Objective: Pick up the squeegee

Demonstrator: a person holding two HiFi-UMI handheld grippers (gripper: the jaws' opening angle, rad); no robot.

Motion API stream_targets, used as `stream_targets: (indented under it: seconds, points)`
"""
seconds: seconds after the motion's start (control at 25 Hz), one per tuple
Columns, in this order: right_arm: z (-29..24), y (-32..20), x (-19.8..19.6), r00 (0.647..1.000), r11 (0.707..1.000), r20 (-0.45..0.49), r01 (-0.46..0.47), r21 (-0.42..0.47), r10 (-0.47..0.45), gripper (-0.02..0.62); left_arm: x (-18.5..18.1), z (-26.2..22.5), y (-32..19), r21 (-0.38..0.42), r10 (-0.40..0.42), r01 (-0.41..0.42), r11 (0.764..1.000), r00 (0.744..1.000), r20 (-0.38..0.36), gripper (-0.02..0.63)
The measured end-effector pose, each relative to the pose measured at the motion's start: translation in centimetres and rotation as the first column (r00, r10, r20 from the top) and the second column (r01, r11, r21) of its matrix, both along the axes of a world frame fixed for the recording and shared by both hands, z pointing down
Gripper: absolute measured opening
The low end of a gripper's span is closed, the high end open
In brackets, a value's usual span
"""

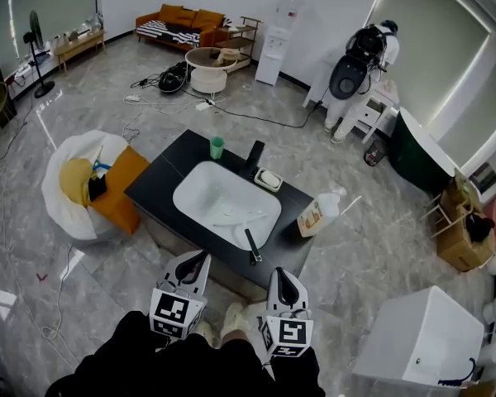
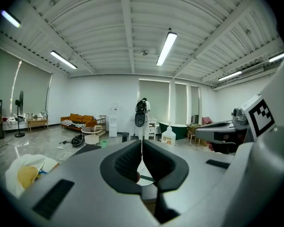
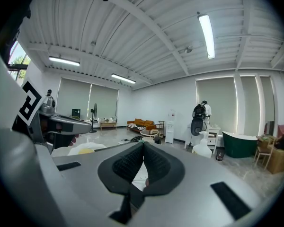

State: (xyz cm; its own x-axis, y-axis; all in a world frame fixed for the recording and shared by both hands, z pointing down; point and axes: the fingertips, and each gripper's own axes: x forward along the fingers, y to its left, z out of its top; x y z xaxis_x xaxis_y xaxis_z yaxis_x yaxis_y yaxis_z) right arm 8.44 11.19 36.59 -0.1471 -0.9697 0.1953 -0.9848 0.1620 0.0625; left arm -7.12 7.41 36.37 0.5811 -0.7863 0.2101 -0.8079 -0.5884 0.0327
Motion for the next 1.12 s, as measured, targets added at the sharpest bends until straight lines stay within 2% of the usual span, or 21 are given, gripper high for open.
stream_targets:
  seconds: [0.32,0.6,0.88,1.12]
  points:
    - [0.7,-5.1,-1.0,0.999,0.999,0.003,0.038,-0.011,-0.038,0.017,-0.9,0.8,-4.4,-0.015,-0.034,0.034,0.999,0.999,0.004,0.028]
    - [2.0,-11.2,0.3,0.998,0.997,0.011,0.067,-0.035,-0.067,0.017,0.3,2.2,-9.6,-0.040,-0.065,0.065,0.997,0.998,0.011,0.028]
    - [5.3,-18.1,1.3,0.995,0.989,0.018,0.101,-0.111,-0.099,0.017,1.2,5.4,-16.1,-0.111,-0.100,0.102,0.989,0.995,0.028,0.028]
    - [9.2,-23.6,1.6,0.989,0.971,0.025,0.145,-0.192,-0.143,0.017,2.0,9.4,-20.4,-0.180,-0.121,0.128,0.975,0.992,0.046,0.028]
